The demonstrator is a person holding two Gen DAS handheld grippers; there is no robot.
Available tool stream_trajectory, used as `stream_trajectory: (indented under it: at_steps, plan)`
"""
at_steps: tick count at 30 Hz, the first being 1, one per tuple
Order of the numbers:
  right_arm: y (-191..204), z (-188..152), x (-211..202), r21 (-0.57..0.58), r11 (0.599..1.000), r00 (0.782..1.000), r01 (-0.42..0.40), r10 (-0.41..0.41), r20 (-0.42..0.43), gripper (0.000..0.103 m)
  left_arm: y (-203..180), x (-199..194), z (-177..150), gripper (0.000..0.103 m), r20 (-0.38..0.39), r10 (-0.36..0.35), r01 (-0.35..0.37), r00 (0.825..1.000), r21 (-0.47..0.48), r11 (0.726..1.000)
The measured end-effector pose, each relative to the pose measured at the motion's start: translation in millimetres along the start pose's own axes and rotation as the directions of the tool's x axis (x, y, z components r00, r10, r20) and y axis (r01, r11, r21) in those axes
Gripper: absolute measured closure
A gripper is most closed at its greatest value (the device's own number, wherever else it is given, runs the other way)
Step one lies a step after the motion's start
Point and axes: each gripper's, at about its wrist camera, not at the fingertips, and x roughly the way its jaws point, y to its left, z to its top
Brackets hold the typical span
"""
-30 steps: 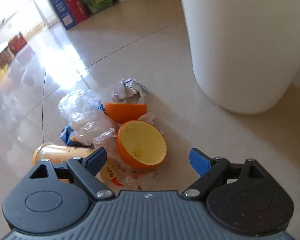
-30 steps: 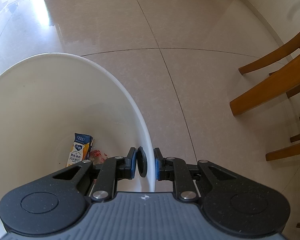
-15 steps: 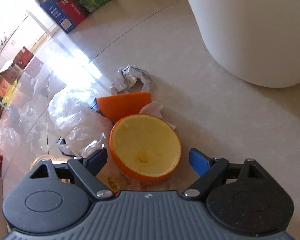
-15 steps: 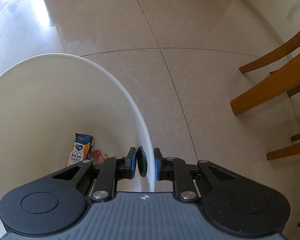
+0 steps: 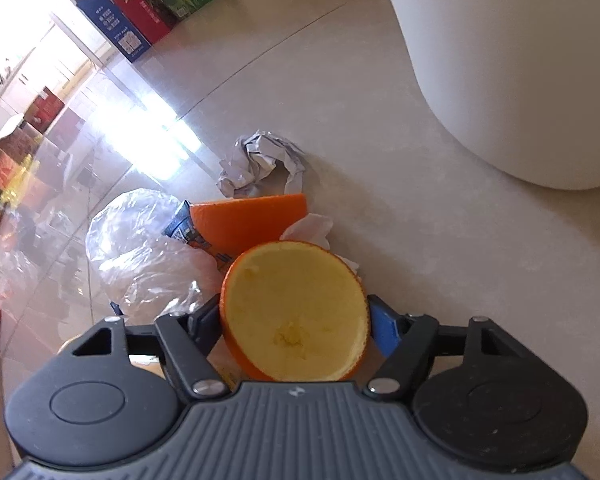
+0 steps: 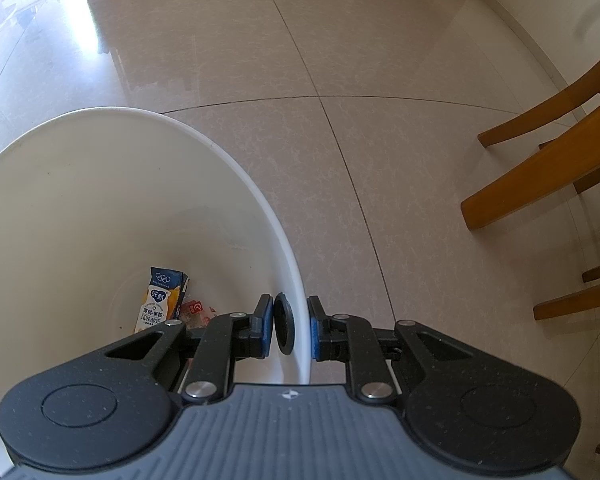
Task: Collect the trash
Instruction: 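Grasp the orange peel half with the left gripper, then carry the orange peel over the white bin and open the left gripper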
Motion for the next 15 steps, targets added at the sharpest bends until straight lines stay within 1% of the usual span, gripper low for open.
stream_trajectory:
  at_steps: [3,6,10,12,14,15]
  plan:
    - [-1,0,0,0.003,1.000,1.000,0.000,0.000,-0.002,0.082,9,-8,1,0.031,-0.023,-0.072,0.071,0.997,-0.047,0.996]
    - [-1,0,1,0.002,1.000,1.000,0.001,-0.001,-0.002,0.082,20,-19,3,0.031,-0.043,-0.150,0.146,0.988,-0.095,0.985]
    - [0,-1,1,0.001,1.000,1.000,0.001,-0.001,-0.001,0.082,37,-38,6,0.032,-0.065,-0.245,0.232,0.967,-0.160,0.959]
    - [0,-1,1,-0.003,1.000,1.000,0.003,-0.003,0.000,0.082,47,-50,10,0.032,-0.076,-0.287,0.266,0.955,-0.210,0.941]
    - [1,-2,2,-0.003,1.000,1.000,0.005,-0.005,0.000,0.082,58,-64,14,0.032,-0.064,-0.335,0.312,0.940,-0.239,0.920]
    - [1,-2,2,-0.004,1.000,1.000,0.006,-0.006,0.000,0.082,62,-69,16,0.032,-0.063,-0.350,0.325,0.935,-0.246,0.913]
